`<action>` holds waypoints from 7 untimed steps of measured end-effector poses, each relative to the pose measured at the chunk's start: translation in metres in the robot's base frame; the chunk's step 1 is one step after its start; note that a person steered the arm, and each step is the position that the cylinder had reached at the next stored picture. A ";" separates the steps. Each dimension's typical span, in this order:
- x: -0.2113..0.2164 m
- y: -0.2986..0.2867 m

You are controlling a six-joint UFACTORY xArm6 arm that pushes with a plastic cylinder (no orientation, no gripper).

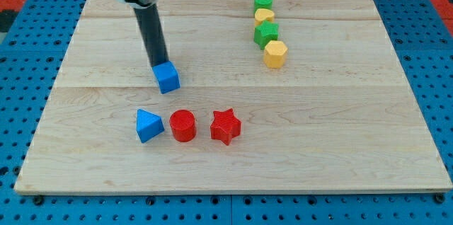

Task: Push the blue cube towards the blue triangle

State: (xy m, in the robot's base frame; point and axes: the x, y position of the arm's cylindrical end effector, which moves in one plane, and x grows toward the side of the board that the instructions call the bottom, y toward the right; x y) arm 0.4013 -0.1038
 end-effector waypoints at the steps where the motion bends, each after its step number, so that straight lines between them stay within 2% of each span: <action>1: 0.004 0.021; 3: 0.043 0.072; 5: 0.028 -0.014; 7: 0.016 -0.070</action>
State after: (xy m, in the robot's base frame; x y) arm 0.4174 -0.1738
